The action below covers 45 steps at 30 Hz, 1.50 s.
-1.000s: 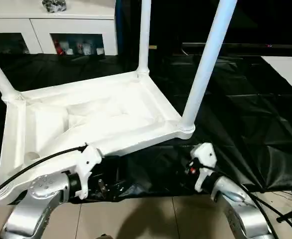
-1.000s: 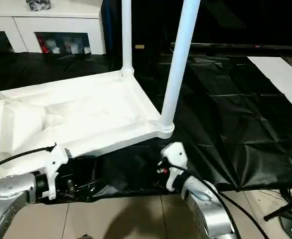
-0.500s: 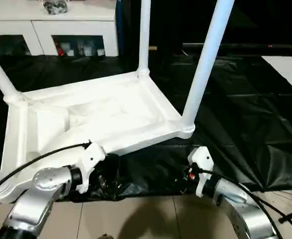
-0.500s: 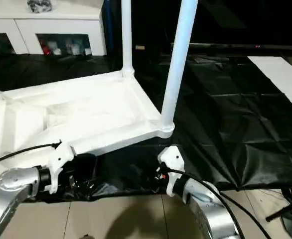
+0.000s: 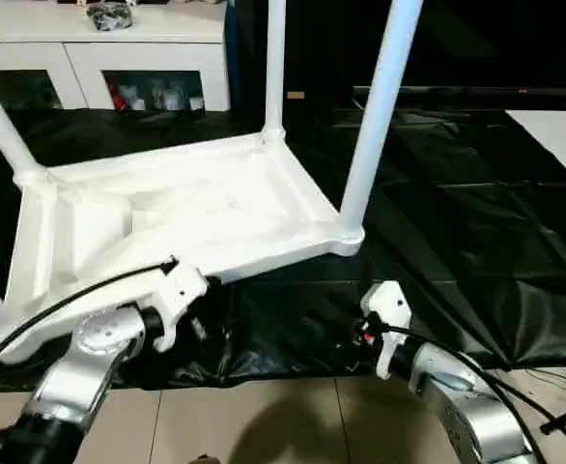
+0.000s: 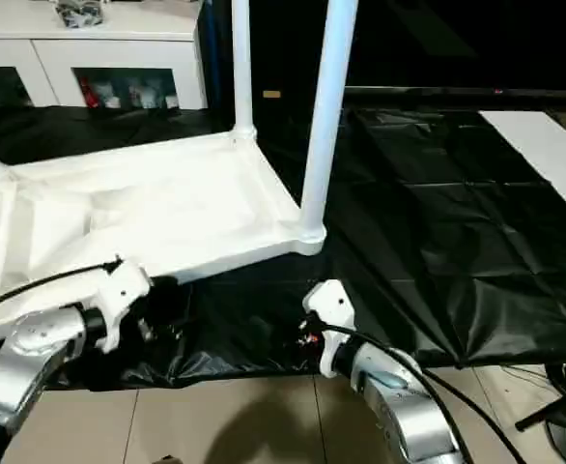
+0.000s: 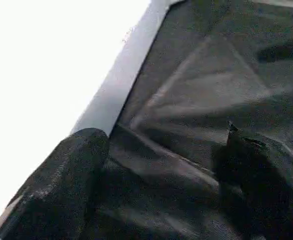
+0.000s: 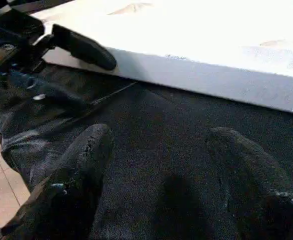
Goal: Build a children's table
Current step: Rotate leg to tighten
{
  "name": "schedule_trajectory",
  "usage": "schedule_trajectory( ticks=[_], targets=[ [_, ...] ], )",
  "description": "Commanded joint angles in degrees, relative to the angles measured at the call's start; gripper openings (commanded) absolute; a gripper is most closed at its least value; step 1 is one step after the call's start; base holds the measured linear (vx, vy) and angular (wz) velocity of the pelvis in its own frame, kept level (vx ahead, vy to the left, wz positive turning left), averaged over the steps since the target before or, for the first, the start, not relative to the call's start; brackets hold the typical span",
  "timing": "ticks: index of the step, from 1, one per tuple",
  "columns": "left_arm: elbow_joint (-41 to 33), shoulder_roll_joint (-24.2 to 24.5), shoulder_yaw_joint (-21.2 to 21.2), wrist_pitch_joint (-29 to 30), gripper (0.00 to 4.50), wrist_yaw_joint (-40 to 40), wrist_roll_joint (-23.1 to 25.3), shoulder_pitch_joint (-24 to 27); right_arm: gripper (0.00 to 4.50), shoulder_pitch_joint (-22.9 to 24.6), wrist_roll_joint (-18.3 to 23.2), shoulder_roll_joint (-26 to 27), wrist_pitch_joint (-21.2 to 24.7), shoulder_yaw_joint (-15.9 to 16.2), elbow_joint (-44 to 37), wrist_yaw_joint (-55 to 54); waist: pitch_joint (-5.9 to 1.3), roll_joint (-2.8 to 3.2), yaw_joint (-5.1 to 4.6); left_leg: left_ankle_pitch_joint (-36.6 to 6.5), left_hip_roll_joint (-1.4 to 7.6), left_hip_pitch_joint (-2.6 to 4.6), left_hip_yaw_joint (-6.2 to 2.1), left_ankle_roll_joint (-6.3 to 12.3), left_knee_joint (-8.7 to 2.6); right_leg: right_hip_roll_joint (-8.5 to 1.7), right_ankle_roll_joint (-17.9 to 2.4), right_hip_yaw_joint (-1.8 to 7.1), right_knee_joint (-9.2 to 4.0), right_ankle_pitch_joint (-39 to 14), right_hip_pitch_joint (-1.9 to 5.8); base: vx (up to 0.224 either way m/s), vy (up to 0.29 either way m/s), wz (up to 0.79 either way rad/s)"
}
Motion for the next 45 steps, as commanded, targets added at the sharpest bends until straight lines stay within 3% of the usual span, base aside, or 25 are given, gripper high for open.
schedule_trajectory(
  ticks=[1, 4, 10, 14, 18, 19, 20, 22, 24, 27, 33, 35, 40, 41, 44, 45],
  targets=[
    [2.32, -0.6, 1.71, -2.37, 4.43, 3.97, 2.01, -2.51, 3.4, -0.63, -0.5, 0.03, -0.17, -0.35, 0.86, -0.6, -2.38, 0.89, 0.24, -23.27, 1.16, 0.42, -0.84, -1.26, -4.71, -3.22, -6.75, 2.44, -5.36, -21.27, 1.64, 0.0, 0.0, 0.0],
    [6.27, -1.3, 1.77, -5.49, 4.43, 9.3, 5.13, -4.2, 3.4, -0.8, -0.86, 0.21, -0.51, -0.31, 1.46, -1.13, -2.41, 0.8, 0.21, -22.95, 1.05, 0.39, -0.77, -1.27, -4.61, -3.15, -6.62, 2.43, -5.41, -20.61, 1.65, 0.0, 0.0, 0.0],
    [8.11, -2.77, 3.42, -7.32, 4.43, 11.43, 4.15, -4.97, 3.4, -0.83, -0.95, 0.37, -0.57, -0.27, 1.63, -1.41, -2.6, 0.83, 0.19, -21.69, 1.25, 0.28, -0.78, -1.2, -4.59, -3.25, -7.74, 2.45, -4.97, -17.45, 1.86, 0.0, 0.0, 0.0],
    [4.33, -4.98, 6.25, -8.37, 4.43, 7.67, -2.6, -1.95, 3.4, -0.29, -1.0, 0.46, -0.56, -0.03, 1.13, -1.56, -2.7, 1.06, 0.35, -21.13, 1.34, 0.11, -0.72, -1.3, -4.52, -3.39, -9.53, 2.51, -4.59, -14.25, 2.04, 0.0, 0.0, 0.0],
    [0.54, -5.16, 8.49, -8.5, 4.43, 4.71, -7.89, 1.49, 3.4, 0.1, -0.92, 0.48, -0.69, -0.01, 0.81, -1.64, -2.67, 1.13, 0.24, -20.63, 1.32, -0.12, -0.65, -0.93, -4.5, -3.42, -9.89, 2.5, -4.45, -13.35, 2.18, 0.0, 0.0, 0.0],
    [-2.16, -5.35, 10.58, -7.86, 4.43, 2.85, -12.01, 4.1, 3.4, 0.29, -0.87, 0.49, -0.81, 0.0, 0.65, -1.72, -2.61, 1.55, 0.28, -21.39, 1.3, 0.1, -0.59, -0.92, -4.43, -3.34, -9.77, 2.51, -4.5, -14.52, 1.93, 0.0, 0.0, 0.0],
    [-2.16, -5.35, 10.58, -7.86, 4.43, 2.85, -12.01, 4.1, 3.4, 0.29, -0.87, 0.49, -0.81, 0.0, 0.65, -1.72, -2.47, 1.34, 0.11, -21.71, 1.34, -0.14, -0.57, -0.87, -4.59, -3.37, -9.7, 2.48, -4.68, -15.23, 2.03, 0.0, 0.0, 0.0],
    [-6.81, -6.44, 15.56, -6.06, 4.43, 1.86, -19.05, 8.74, 3.4, 0.53, -0.99, 0.7, -1.5, -0.03, 0.55, -1.84, -2.39, 1.37, 0.19, -23.02, 1.36, 0.12, -0.54, -0.99, -4.53, -3.28, -9.36, 2.47, -4.79, -17.7, 1.79, 0.0, 0.0, 0.0],
    [-8.11, -6.79, 17.76, -7.0, 4.43, 2.26, -20.85, 10.9, 3.4, 0.49, -1.08, 0.9, -2.06, -0.03, 0.79, -1.87, -2.22, 1.36, 0.22, -23.62, 1.35, 0.1, -0.54, -0.83, -4.56, -3.23, -9.1, 2.44, -5.0, -19.24, 1.64, 0.0, 0.0, 0.0],
    [-8.27, -7.85, 22.38, -14.97, 4.43, 6.38, -20.1, 14.32, 3.4, 0.27, -1.08, 1.43, -2.47, 0.24, 1.38, -1.88, -1.92, 0.89, 0.1, -24.63, 1.29, -0.02, -0.58, -0.45, -4.71, -3.17, -7.09, 2.41, -5.56, -22.54, 1.54, 0.0, 0.0, 0.0],
    [-6.4, -9.35, 28.42, -23.94, 4.43, 12.09, -17.77, 17.46, 3.4, -0.03, -1.29, 1.95, -2.87, 1.17, 2.12, -1.56, -1.82, 0.95, 0.36, -26.36, 1.35, 0.37, -0.87, -1.06, -4.91, -3.2, -3.81, 2.49, -6.14, -27.01, 1.07, 0.0, 0.0, 0.0],
    [-6.85, -10.86, 31.83, -25.76, 4.43, 13.43, -18.35, 19.47, 3.4, -0.1, -1.33, 2.34, -3.03, 1.61, 2.29, -1.46, -1.72, 1.03, 0.34, -26.51, 1.43, 0.04, -0.98, -1.25, -5.1, -3.28, -3.92, 2.48, -6.0, -26.3, 1.27, 0.0, 0.0, 0.0],
    [-6.69, -12.32, 33.83, -28.84, 4.43, 15.57, -18.45, 20.85, 3.4, -0.03, -1.47, 2.67, -3.27, 1.8, 2.4, -1.48, -1.88, 1.16, 0.4, -27.51, 1.52, 0.25, -0.95, -1.45, -5.12, -3.06, -4.58, 2.55, -5.89, -23.14, 1.13, 0.0, 0.0, 0.0],
    [-6.41, -13.33, 34.66, -31.8, 4.43, 17.79, -17.58, 21.32, 3.4, -0.02, -1.42, 2.82, -3.47, 1.79, 2.58, -1.44, -1.94, 1.49, 0.53, -27.56, 1.52, 0.19, -1.02, -1.52, -5.13, -3.05, -4.77, 2.54, -5.78, -22.18, 1.22, 0.0, 0.0, 0.0],
    [-6.47, -14.02, 34.93, -32.91, 4.43, 18.92, -17.44, 21.4, 3.4, -0.04, -1.35, 2.88, -3.56, 1.84, 2.64, -1.46, -1.94, 1.34, 0.58, -27.39, 1.55, 0.16, -0.96, -1.5, -5.12, -3.09, -5.0, 2.55, -5.74, -21.2, 1.34, 0.0, 0.0, 0.0],
    [-6.58, -15.28, 35.23, -34.26, 4.43, 20.48, -15.7, 21.41, 3.4, -0.28, -0.89, 2.94, -3.9, 2.06, 2.79, -0.6, -1.98, 2.03, 0.76, -27.47, 1.53, 0.27, -1.03, -1.65, -5.13, -3.1, -5.08, 2.57, -5.64, -20.87, 1.3, 0.0, 0.0, 0.0]
  ],
)
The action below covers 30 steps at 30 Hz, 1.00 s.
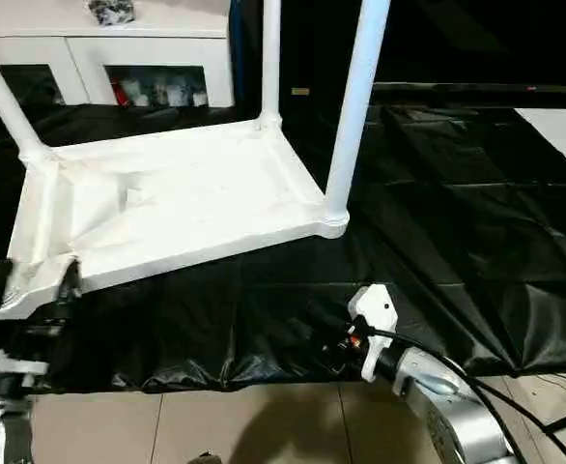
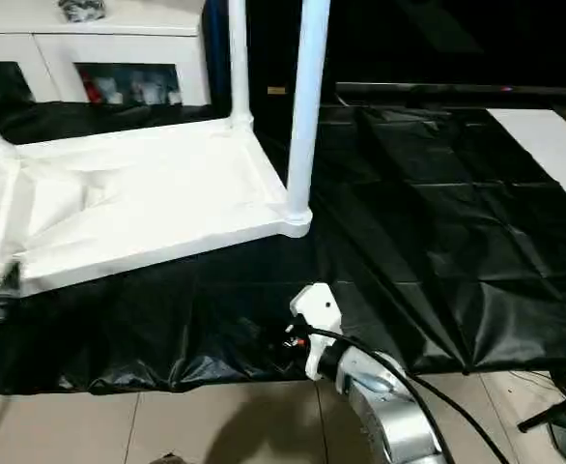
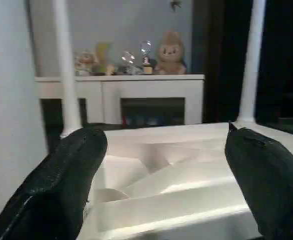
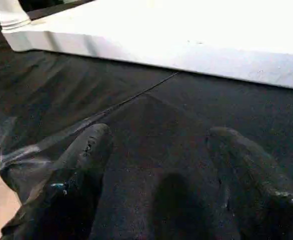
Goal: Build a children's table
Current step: Rotate leg to tighten, then rotate table base
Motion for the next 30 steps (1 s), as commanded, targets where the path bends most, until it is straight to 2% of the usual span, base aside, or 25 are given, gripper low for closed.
schedule_trajectory(
  ticks=[1, 2, 3, 4, 7, 14, 15, 20, 22, 23, 26, 30],
  targets=[
    [0.2, -1.85, 0.63, -2.22, 4.43, 2.7, 3.17, 0.33, 3.4, -0.64, 0.41, -0.05, -0.81, 0.43, 0.67, 1.41, -2.02, 1.24, -0.01, -27.59, 1.61, 0.52, -0.93, -1.53, -5.09, -3.06, -5.17, 2.56, -5.36, -20.29, 1.5, 0.0, 0.0, 0.0],
    [0.17, -2.28, 0.69, -2.39, 4.43, 3.31, 3.47, 0.31, 3.4, -0.8, 0.67, -0.09, -0.81, 0.65, 0.64, 2.04, -2.08, 1.09, 0.04, -27.4, 1.56, 0.52, -0.91, -1.42, -5.03, -3.11, -5.07, 2.58, -5.37, -20.56, 1.55, 0.0, 0.0, 0.0],
    [0.13, -3.37, 0.96, -2.76, 4.43, 5.0, 3.96, 0.22, 3.4, -1.31, 1.4, -0.34, -0.53, 1.59, 0.19, 4.19, -2.16, 1.83, 0.15, -27.4, 1.52, 0.5, -1.03, -1.51, -5.03, -3.15, -5.16, 2.57, -5.22, -20.34, 1.61, 0.0, 0.0, 0.0],
    [0.18, -3.74, 1.13, -2.91, 4.43, 5.53, 4.02, 0.14, 3.4, -1.5, 1.62, -0.44, -0.38, 1.97, -0.02, 4.97, -2.01, 1.37, 0.03, -27.62, 1.56, 0.43, -0.94, -1.29, -4.98, -3.11, -5.18, 2.52, -5.38, -20.44, 1.62, 0.0, 0.0, 0.0],
    [0.55, -4.47, 1.1, -3.77, 4.43, 7.01, 4.89, 0.03, 3.4, -2.47, 1.39, -0.54, -0.56, 2.88, 0.07, 6.32, -2.12, 1.47, 0.2, -26.79, 1.5, 0.35, -1.03, -1.03, -4.91, -3.21, -4.99, 2.52, -5.41, -21.11, 1.74, 0.0, 0.0, 0.0],
    [2.73, -5.4, 2.36, -4.01, 4.43, 11.16, 5.64, -2.21, 3.4, -4.73, 0.58, 0.24, -1.48, 2.73, 2.38, 6.15, -2.4, 2.02, 0.21, -26.08, 1.52, 0.52, -0.96, -1.38, -4.72, -2.98, -6.44, 2.52, -4.96, -16.74, 1.73, 0.0, 0.0, 0.0],
    [2.75, -5.39, 2.39, -4.02, 4.43, 11.2, 5.66, -2.24, 3.4, -4.73, 0.58, 0.24, -1.49, 2.74, 2.37, 6.16, -2.41, 1.92, 0.16, -25.94, 1.47, 0.42, -0.93, -1.31, -4.71, -2.92, -6.45, 2.49, -4.91, -16.3, 1.81, 0.0, 0.0, 0.0],
    [4.29, -4.87, 3.92, -3.62, 4.43, 15.15, 6.18, -3.77, 3.4, -5.04, 0.46, 0.15, -1.95, 2.73, 2.66, 6.25, -2.45, 2.06, 0.2, -25.6, 1.46, 0.4, -0.95, -1.05, -4.65, -2.97, -6.66, 2.39, -4.8, -15.95, 1.97, 0.0, 0.0, 0.0],
    [5.34, -4.64, 5.31, -2.51, 4.43, 17.1, 5.1, -4.84, 3.4, -5.2, 0.37, 0.15, -2.12, 2.59, 2.91, 6.02, -2.47, 1.72, 0.19, -25.23, 1.4, 0.36, -0.88, -0.89, -4.6, -2.96, -6.53, 2.38, -4.85, -16.42, 1.96, 0.0, 0.0, 0.0],
    [5.63, -4.42, 5.58, -2.19, 4.43, 17.34, 4.83, -5.15, 3.4, -5.25, 0.37, 0.13, -2.13, 2.56, 2.96, 6.0, -2.5, 1.88, 0.26, -25.07, 1.37, 0.4, -0.9, -0.92, -4.57, -2.99, -6.54, 2.39, -4.77, -16.48, 1.94, 0.0, 0.0, 0.0],
    [7.65, -2.55, 5.52, -1.75, 4.43, 16.11, 4.44, -6.7, 3.4, -5.42, 0.29, 0.23, -2.19, 2.63, 3.14, 6.06, -2.54, 1.73, 0.3, -24.91, 1.36, 0.48, -0.94, -0.82, -4.6, -2.95, -6.23, 2.38, -4.81, -17.04, 1.81, 0.0, 0.0, 0.0],
    [11.5, 0.28, 6.27, -0.1, 4.43, 15.27, 3.38, -10.06, 3.4, -5.78, 0.15, 0.38, -2.28, 2.79, 3.38, 6.21, -2.65, 1.86, 0.36, -24.52, 1.32, 0.57, -0.96, -1.06, -4.6, -2.96, -6.53, 2.42, -4.64, -15.93, 1.77, 0.0, 0.0, 0.0]
  ],
)
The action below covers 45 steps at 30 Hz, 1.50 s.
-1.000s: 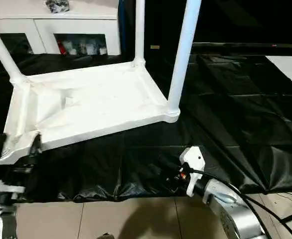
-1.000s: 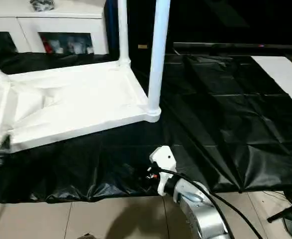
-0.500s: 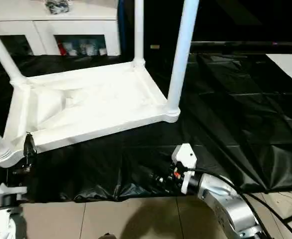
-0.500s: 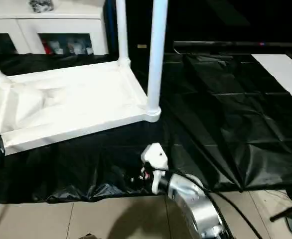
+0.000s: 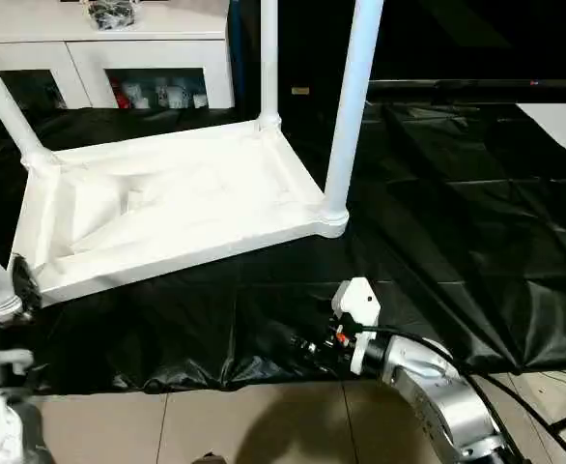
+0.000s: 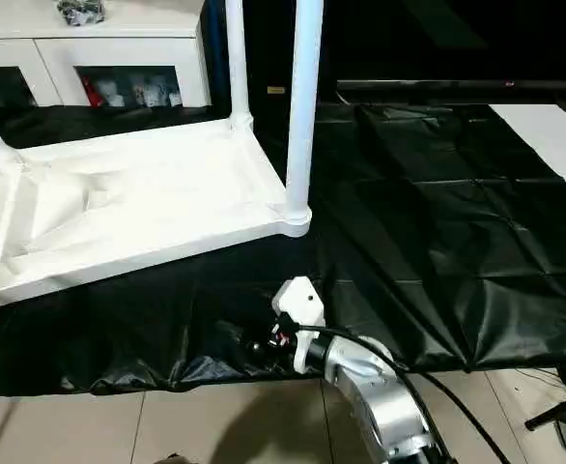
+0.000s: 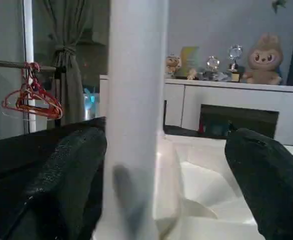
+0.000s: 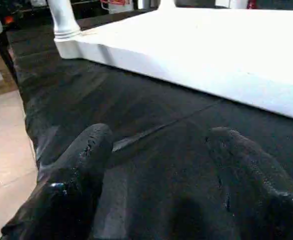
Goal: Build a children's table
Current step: Rotate table base
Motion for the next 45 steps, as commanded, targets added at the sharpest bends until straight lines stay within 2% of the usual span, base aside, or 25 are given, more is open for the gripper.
schedule_trajectory(
  ticks=[1, 6, 8, 14, 18, 19, 21, 22, 23, 25, 26, 27, 28, 29, 30, 31, 32, 35, 37, 38, 39, 40, 41, 43, 45],
  targets=[
    [1.98, 1.59, 0.57, 1.98, 4.43, -0.64, -0.65, -1.75, 3.4, -0.66, -0.31, 0.08, -0.55, 0.01, 0.54, -0.12, -2.6, 1.2, 0.14, -24.33, 1.37, 0.64, -0.95, -1.26, -4.64, -3.02, -6.81, 2.47, -4.51, -15.12, 1.71, 0.0, 0.0, 0.0],
    [8.83, 5.76, 0.3, 7.33, 4.43, -6.01, -4.3, -6.73, 3.4, -0.91, -0.47, 0.22, -0.75, 0.06, 0.83, -0.12, -2.73, 1.26, 0.42, -22.95, 1.2, 0.68, -0.8, -1.53, -4.56, -3.06, -7.9, 2.49, -4.21, -12.53, 1.77, 0.0, 0.0, 0.0],
    [11.41, 7.73, 0.36, 10.11, 4.43, -7.7, -5.26, -8.53, 3.4, -0.98, -0.48, 0.25, -0.78, 0.1, 0.89, -0.09, -2.8, 1.56, 0.48, -23.28, 1.14, 0.83, -0.79, -1.78, -4.5, -3.08, -8.2, 2.48, -4.03, -12.61, 1.71, 0.0, 0.0, 0.0],
    [15.5, 12.57, -1.15, 17.32, 4.43, -18.45, -8.32, -10.42, 3.4, -0.87, -0.52, 0.05, -0.74, -0.11, 0.67, -0.1, -2.72, 1.37, 0.55, -23.68, 1.31, 0.84, -0.76, -2.01, -4.68, -3.34, -9.01, 2.56, -4.02, -13.47, 1.78, 0.0, 0.0, 0.0],
    [15.22, 14.05, -2.43, 21.15, 4.43, -25.51, -10.74, -9.66, 3.4, -0.79, -0.52, -0.05, -0.73, -0.12, 0.61, -0.02, -2.57, 1.6, 0.93, -25.21, 1.54, 1.22, -0.7, -2.33, -4.82, -3.34, -9.44, 2.64, -4.16, -15.31, 1.34, 0.0, 0.0, 0.0],
    [14.72, 14.62, -3.06, 22.27, 4.43, -28.63, -11.6, -8.96, 3.4, -0.76, -0.53, -0.12, -0.75, -0.15, 0.63, 0.02, -2.49, 1.39, 1.28, -25.61, 1.54, 1.3, -0.65, -2.37, -4.82, -3.48, -9.46, 2.75, -4.21, -16.21, 1.29, 0.0, 0.0, 0.0],
    [13.68, 14.92, -3.67, 22.76, 4.43, -30.55, -12.03, -8.11, 3.4, -0.78, -0.59, -0.19, -0.76, -0.21, 0.73, -0.03, -2.53, 1.43, 1.5, -25.61, 1.62, 1.23, -0.67, -2.48, -4.91, -3.54, -9.3, 2.78, -4.19, -16.51, 1.38, 0.0, 0.0, 0.0],
    [9.94, 15.39, -5.17, 26.06, 4.43, -35.8, -14.48, -5.64, 3.4, -1.16, -1.21, -0.3, -0.76, -0.54, 1.46, -0.9, -2.64, 1.24, 1.81, -25.45, 1.82, 1.16, -0.79, -2.86, -4.97, -3.87, -9.63, 2.85, -3.84, -16.18, 1.54, 0.0, 0.0, 0.0],
    [7.68, 15.7, -6.16, 28.53, 4.43, -39.16, -15.98, -4.11, 3.4, -1.65, -2.02, -0.33, -0.81, -0.89, 2.36, -2.13, -2.45, 1.2, 1.72, -25.24, 1.83, 0.9, -0.76, -2.76, -5.19, -3.8, -9.66, 2.87, -3.99, -16.48, 1.56, 0.0, 0.0, 0.0],
    [5.87, 16.1, -7.43, 30.91, 4.43, -42.93, -17.21, -2.61, 3.4, -2.75, -3.35, -0.18, -1.11, -1.68, 4.3, -4.57, -2.28, 1.0, 1.65, -26.61, 1.71, 1.37, -0.46, -3.11, -5.11, -3.5, -9.59, 2.96, -4.33, -18.56, 0.91, 0.0, 0.0, 0.0],
    [5.35, 16.27, -7.84, 31.95, 4.43, -44.19, -17.58, -2.19, 3.4, -3.12, -3.61, -0.11, -1.05, -2.02, 4.94, -5.32, -2.27, 0.79, 1.62, -26.68, 1.64, 1.31, -0.48, -3.13, -5.12, -3.58, -9.52, 2.97, -4.3, -19.06, 1.04, 0.0, 0.0, 0.0],
    [5.35, 16.27, -7.84, 31.95, 4.43, -44.19, -17.58, -2.19, 3.4, -3.12, -3.61, -0.11, -1.05, -2.02, 4.94, -5.32, -2.27, 0.94, 1.7, -26.65, 1.59, 1.24, -0.53, -3.19, -5.16, -3.63, -9.38, 2.97, -4.29, -19.58, 1.1, 0.0, 0.0, 0.0],
    [3.32, 16.11, -9.1, 33.38, 4.43, -46.56, -18.25, -0.94, 3.4, -4.49, -4.94, -0.03, -1.18, -3.08, 7.08, -8.36, -2.2, 0.29, 1.63, -26.45, 1.64, 1.26, -0.55, -2.98, -5.21, -3.76, -8.59, 3.06, -4.47, -20.6, 1.09, 0.0, 0.0, 0.0],
    [1.95, 16.14, -10.34, 34.0, 4.43, -47.59, -18.16, -0.17, 3.4, -5.21, -4.97, 0.08, -1.04, -3.74, 8.03, -9.33, -2.22, 0.27, 1.55, -25.61, 1.59, 0.82, -0.74, -3.05, -5.43, -3.93, -8.2, 2.98, -4.35, -21.57, 1.54, 0.0, 0.0, 0.0],
    [1.95, 16.14, -10.34, 34.0, 4.43, -47.59, -18.16, -0.17, 3.4, -5.21, -4.97, 0.08, -1.04, -3.74, 8.03, -9.33, -2.22, 0.41, 1.56, -25.74, 1.65, 1.03, -0.7, -3.12, -5.4, -3.88, -7.92, 3.03, -4.56, -21.94, 1.3, 0.0, 0.0, 0.0],
    [-0.72, 15.88, -12.63, 35.15, 4.43, -48.97, -18.07, 0.97, 3.4, -6.65, -5.07, 0.22, -0.68, -4.94, 9.97, -11.24, -2.08, -0.86, 1.24, -25.56, 1.61, 1.09, -0.46, -2.71, -5.31, -3.7, -7.72, 3.1, -4.73, -21.95, 1.18, 0.0, 0.0, 0.0],
    [-1.18, 15.79, -12.92, 35.33, 4.43, -49.06, -18.09, 1.1, 3.4, -6.9, -5.11, 0.25, -0.66, -5.09, 10.32, -11.57, -2.13, -0.39, 1.4, -25.24, 1.62, 1.0, -0.66, -2.81, -5.35, -3.89, -7.74, 3.11, -4.46, -22.08, 1.33, 0.0, 0.0, 0.0],
    [-5.82, 14.56, -16.12, 37.02, 4.43, -49.98, -18.02, 1.95, 3.4, -9.8, -5.61, 0.77, -0.75, -6.58, 14.45, -15.05, -2.12, -0.56, 1.17, -25.35, 1.64, 1.41, -0.44, -3.17, -5.34, -3.63, -7.7, 3.1, -4.7, -22.16, 0.99, 0.0, 0.0, 0.0],
    [-7.46, 13.59, -17.72, 37.27, 4.43, -50.07, -17.61, 1.69, 3.4, -11.38, -5.64, 1.22, -0.96, -7.11, 16.47, -16.2, -2.13, -1.63, 0.95, -25.29, 1.6, 1.19, -0.45, -3.17, -5.44, -3.65, -7.4, 3.02, -4.6, -22.62, 1.32, 0.0, 0.0, 0.0],
    [-8.69, 12.73, -18.92, 37.69, 4.43, -50.1, -17.47, 1.33, 3.4, -12.72, -5.71, 1.64, -1.18, -7.56, 18.2, -17.02, -2.2, -1.73, 0.96, -24.51, 1.62, 1.33, -0.35, -3.24, -5.34, -3.56, -7.54, 3.09, -4.54, -21.35, 1.2, 0.0, 0.0, 0.0],
    [-10.81, 11.56, -21.03, 38.6, 4.43, -50.12, -17.38, 0.78, 3.4, -15.04, -6.29, 2.23, -1.68, -8.01, 21.22, -18.4, -2.15, -2.28, 0.7, -23.61, 1.64, 1.18, -0.29, -3.23, -5.35, -3.51, -7.85, 3.08, -4.39, -20.09, 1.34, 0.0, 0.0, 0.0],
    [-11.72, 11.2, -22.05, 39.14, 4.43, -50.34, -17.44, 0.6, 3.4, -16.11, -6.78, 2.5, -2.06, -8.02, 22.72, -19.14, -2.23, -1.93, 0.69, -22.99, 1.57, 1.2, -0.29, -3.58, -5.28, -3.52, -8.26, 3.07, -4.15, -19.18, 1.34, 0.0, 0.0, 0.0],
    [-12.78, 10.83, -23.1, 39.71, 4.43, -50.36, -17.46, 0.44, 3.4, -17.25, -7.16, 2.79, -2.49, -8.17, 24.45, -19.89, -2.27, -1.98, 0.6, -22.69, 1.63, 1.33, -0.21, -3.69, -5.25, -3.47, -8.41, 3.07, -4.1, -18.29, 1.29, 0.0, 0.0, 0.0],
    [-14.84, 10.41, -24.9, 41.14, 4.43, -50.51, -17.8, 0.32, 3.4, -19.05, -7.41, 3.42, -2.99, -8.55, 27.41, -21.17, -2.24, -2.5, 0.14, -21.85, 1.44, 1.13, -0.01, -3.51, -5.1, -3.28, -8.49, 3.1, -3.89, -16.88, 1.45, 0.0, 0.0, 0.0],
    [-17.65, 10.05, -27.18, 43.25, 4.43, -50.82, -18.41, 0.38, 3.4, -20.92, -7.67, 4.08, -3.4, -8.67, 30.62, -22.24, -2.32, -2.57, -0.18, -21.25, 1.43, 1.1, -0.03, -3.42, -5.08, -3.24, -8.63, 3.07, -3.75, -16.38, 1.61, 0.0, 0.0, 0.0]
  ],
)
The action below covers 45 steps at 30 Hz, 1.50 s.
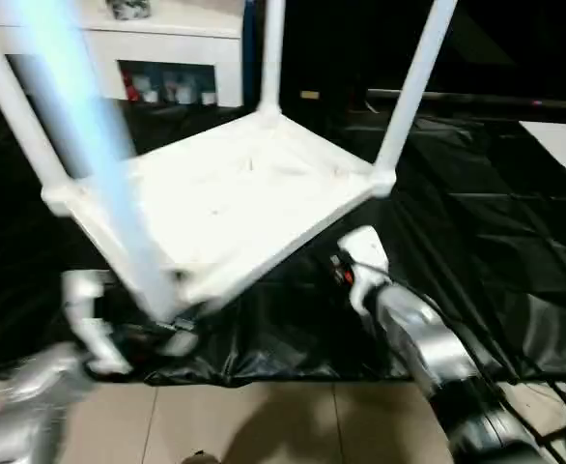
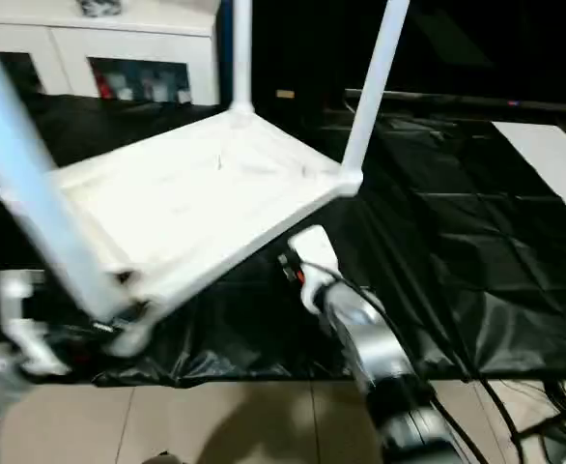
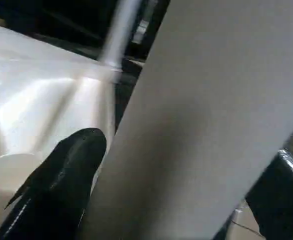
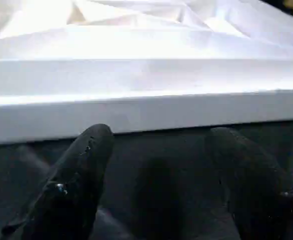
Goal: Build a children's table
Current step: Rotate table base
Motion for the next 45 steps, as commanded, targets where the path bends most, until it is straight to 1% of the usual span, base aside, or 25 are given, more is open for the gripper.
schedule_trajectory(
  ticks=[1, 3, 4, 5, 6, 8, 10, 11, 15, 18, 23, 24, 25, 28, 30, 31, 32, 33, 35, 37, 38, 42, 43, 44, 45],
  targets=[
    [-4.02, -0.45, -3.24, 2.74, 4.43, -0.82, -0.32, -0.74, 3.4, -1.44, -0.77, 0.07, -0.77, -1.06, 3.5, -1.36, -2.51, 0.83, -0.56, -20.63, 1.43, 0.73, -0.32, -3.31, -4.97, -3.14, -8.75, 2.75, -4.14, -15.53, 1.66, 0.0, 0.0, 0.0],
    [-7.63, -1.19, -6.55, 5.05, 4.43, -0.88, -0.67, -0.78, 3.4, -3.44, -1.61, 0.56, -1.5, -0.39, 7.32, -1.63, -2.68, 0.27, -0.72, -18.68, 1.43, 0.58, -0.18, -2.97, -4.82, -3.05, -9.23, 2.7, -3.84, -13.28, 1.89, 0.0, 0.0, 0.0],
    [-8.46, -1.53, -7.35, 5.57, 4.43, -0.91, -0.68, -0.85, 3.4, -4.05, -1.79, 0.74, -1.84, -0.34, 8.59, -1.68, -2.75, 0.38, -0.85, -17.21, 1.4, 0.51, -0.1, -2.79, -4.68, -3.04, -9.68, 2.73, -3.56, -11.46, 1.95, 0.0, 0.0, 0.0],
    [-9.07, -1.87, -8.04, 5.96, 4.43, -0.85, -0.66, -1.0, 3.4, -4.41, -1.71, 0.95, -2.05, -0.42, 9.38, -1.49, -2.82, -0.01, -0.9, -16.41, 1.38, 0.52, 0.06, -2.53, -4.55, -2.98, -9.81, 2.73, -3.55, -10.49, 2.0, 0.0, 0.0, 0.0],
    [-9.64, -2.11, -8.58, 6.41, 4.43, -0.67, -0.7, -1.11, 3.4, -4.91, -1.69, 1.18, -2.54, -0.61, 10.52, -1.32, -2.78, 0.03, -0.93, -15.27, 1.33, 0.34, 0.12, -2.2, -4.45, -3.05, -10.07, 2.77, -3.34, -9.22, 2.13, 0.0, 0.0, 0.0],
    [-10.81, -2.99, -10.29, 7.15, 4.43, -0.28, -0.52, -1.66, 3.4, -5.75, -1.44, 1.83, -3.84, -0.98, 12.52, -0.8, -2.69, -0.31, -1.19, -14.92, 1.26, 0.28, 0.12, -2.01, -4.47, -2.94, -9.92, 2.7, -3.36, -9.35, 2.21, 0.0, 0.0, 0.0],
    [-11.97, -4.13, -11.72, 8.31, 4.43, 0.48, -0.75, -2.5, 3.4, -6.29, -0.95, 2.67, -5.34, -1.09, 13.91, 0.4, -2.63, -0.25, -1.47, -15.76, 1.4, 0.45, 0.15, -2.25, -4.45, -3.0, -10.05, 2.72, -3.43, -10.24, 2.11, 0.0, 0.0, 0.0],
    [-12.84, -5.1, -12.53, 9.61, 4.43, 1.31, -1.3, -3.36, 3.4, -6.55, -0.54, 3.42, -6.52, -0.93, 14.59, 1.79, -2.63, 0.06, -1.41, -16.01, 1.4, 0.47, 0.04, -2.41, -4.44, -3.04, -10.18, 2.66, -3.37, -10.2, 2.15, 0.0, 0.0, 0.0],
    [-13.5, -6.63, -13.73, 11.43, 4.43, 2.07, -2.2, -5.16, 3.4, -6.38, -0.62, 5.01, -7.88, 0.24, 14.5, 3.96, -2.56, -0.22, -1.85, -15.72, 1.25, 0.28, 0.05, -1.98, -4.39, -2.9, -10.56, 2.66, -3.38, -9.7, 2.4, 0.0, 0.0, 0.0],
    [-13.06, -8.59, -15.35, 11.92, 4.43, 2.67, -1.5, -6.66, 3.4, -6.53, -0.82, 6.41, -9.71, 0.62, 15.83, 5.56, -2.6, 0.06, -2.23, -16.1, 1.28, 0.28, -0.01, -1.97, -4.31, -2.96, -11.0, 2.65, -3.43, -10.11, 2.41, 0.0, 0.0, 0.0],
    [-11.24, -10.5, -16.99, 11.53, 4.43, 2.86, 0.32, -8.89, 3.4, -6.27, -0.84, 7.34, -11.23, 0.51, 16.79, 7.51, -2.7, -0.03, -2.62, -15.34, 1.3, 0.29, 0.02, -1.32, -4.16, -2.91, -12.02, 2.59, -3.3, -8.13, 2.55, 0.0, 0.0, 0.0],
    [-10.67, -10.91, -17.07, 11.31, 4.43, 3.08, 0.83, -9.49, 3.4, -6.26, -0.96, 7.42, -11.6, 0.38, 17.09, 7.82, -2.72, 0.24, -2.73, -15.16, 1.27, 0.26, -0.02, -1.21, -4.14, -2.93, -12.31, 2.59, -3.23, -7.77, 2.59, 0.0, 0.0, 0.0],
    [-9.92, -11.31, -17.13, 11.36, 4.43, 3.33, 1.14, -10.27, 3.4, -6.2, -1.04, 7.41, -11.79, 0.26, 17.24, 7.89, -2.77, 0.1, -2.78, -14.95, 1.29, 0.4, 0.09, -1.06, -4.03, -2.9, -12.56, 2.59, -3.32, -7.33, 2.53, 0.0, 0.0, 0.0],
    [-5.64, -13.06, -17.09, 9.31, 4.43, 4.6, 3.5, -13.86, 3.4, -5.39, -0.75, 6.94, -12.09, 0.0, 16.95, 9.64, -2.72, 0.54, -2.75, -15.48, 1.23, 0.47, 0.06, -0.94, -4.0, -2.83, -12.89, 2.59, -3.36, -7.51, 2.55, 0.0, 0.0, 0.0],
    [-4.64, -13.14, -17.15, 8.52, 4.43, 5.04, 4.61, -14.48, 3.4, -5.59, -1.23, 6.75, -12.41, -0.24, 17.55, 8.33, -2.7, 0.44, -2.76, -15.98, 1.28, 0.47, -0.01, -1.01, -4.07, -2.9, -12.78, 2.57, -3.49, -8.32, 2.62, 0.0, 0.0, 0.0],
    [-2.97, -13.11, -17.0, 7.78, 4.43, 5.67, 5.97, -15.54, 3.4, -5.93, -1.43, 6.39, -12.83, -1.06, 18.3, 6.3, -2.73, 0.69, -2.71, -15.67, 1.33, 0.37, -0.14, -1.13, -4.07, -3.07, -12.86, 2.57, -3.37, -8.15, 2.7, 0.0, 0.0, 0.0],
    [0.04, -13.15, -16.27, 5.37, 4.43, 7.03, 8.36, -17.23, 3.4, -6.29, -1.25, 5.69, -13.28, -2.57, 19.06, 3.63, -2.71, 0.64, -2.73, -15.68, 1.25, 0.49, -0.02, -1.1, -4.04, -2.94, -12.82, 2.56, -3.54, -8.29, 2.54, 0.0, 0.0, 0.0],
    [0.04, -13.15, -16.27, 5.37, 4.43, 7.03, 8.36, -17.23, 3.4, -6.29, -1.25, 5.69, -13.28, -2.57, 19.06, 3.63, -2.69, 0.66, -2.61, -16.03, 1.2, 0.73, 0.05, -1.05, -3.97, -2.85, -12.81, 2.59, -3.63, -8.55, 2.4, 0.0, 0.0, 0.0],
    [2.73, -13.17, -15.18, 3.51, 4.43, 8.55, 9.94, -18.71, 3.4, -6.33, -0.89, 4.99, -13.59, -3.83, 19.28, 2.6, -2.8, 0.8, -2.37, -15.74, 1.21, 0.59, -0.03, -1.13, -3.91, -3.02, -12.75, 2.59, -3.4, -8.46, 2.66, 0.0, 0.0, 0.0],
    [8.54, -12.7, -13.3, -2.28, 4.43, 12.81, 14.6, -22.11, 3.4, -5.05, 0.39, 3.34, -13.37, -5.34, 17.01, 4.01, -2.83, 0.76, -2.33, -15.13, 1.23, 0.54, -0.08, -0.63, -3.87, -2.98, -12.75, 2.56, -3.47, -7.58, 2.7, 0.0, 0.0, 0.0],
    [9.8, -12.65, -12.81, -3.4, 4.43, 13.59, 15.19, -22.88, 3.4, -4.51, 0.62, 2.87, -13.28, -5.53, 16.17, 4.52, -2.78, 0.76, -2.19, -14.96, 1.21, 0.53, 0.0, -0.42, -3.82, -2.94, -12.69, 2.58, -3.48, -7.42, 2.72, 0.0, 0.0, 0.0],
    [12.62, -12.26, -11.95, -4.37, 4.43, 15.2, 16.15, -24.58, 3.4, -2.92, 1.14, 1.66, -13.26, -5.87, 14.01, 5.87, -2.7, 0.73, -1.94, -15.4, 1.16, 0.45, -0.05, -0.37, -3.87, -2.98, -12.12, 2.56, -3.55, -8.6, 2.82, 0.0, 0.0, 0.0],
    [15.09, -12.13, -11.48, -5.8, 4.43, 16.5, 17.38, -25.73, 3.4, -1.68, 1.58, 0.77, -13.31, -6.13, 12.47, 6.76, -2.78, 0.84, -1.81, -15.36, 1.13, 0.54, -0.04, -0.32, -3.78, -2.95, -12.01, 2.55, -3.71, -8.62, 2.75, 0.0, 0.0, 0.0],
    [16.43, -12.07, -11.33, -6.39, 4.43, 17.55, 18.21, -26.27, 3.4, -0.99, 1.76, 0.28, -13.37, -6.24, 11.61, 7.13, -2.89, 1.28, -1.69, -15.29, 1.18, 0.61, -0.11, -0.42, -3.73, -3.0, -12.16, 2.56, -3.51, -8.09, 2.75, 0.0, 0.0, 0.0],
    [17.41, -12.08, -11.15, -6.93, 4.43, 17.68, 18.4, -26.59, 3.4, -0.26, 1.91, -0.15, -13.29, -6.29, 10.62, 7.5, -2.86, 1.08, -1.65, -15.32, 1.08, 0.63, 0.01, -0.24, -3.7, -2.85, -12.15, 2.55, -3.66, -7.78, 2.68, 0.0, 0.0, 0.0]
  ],
)
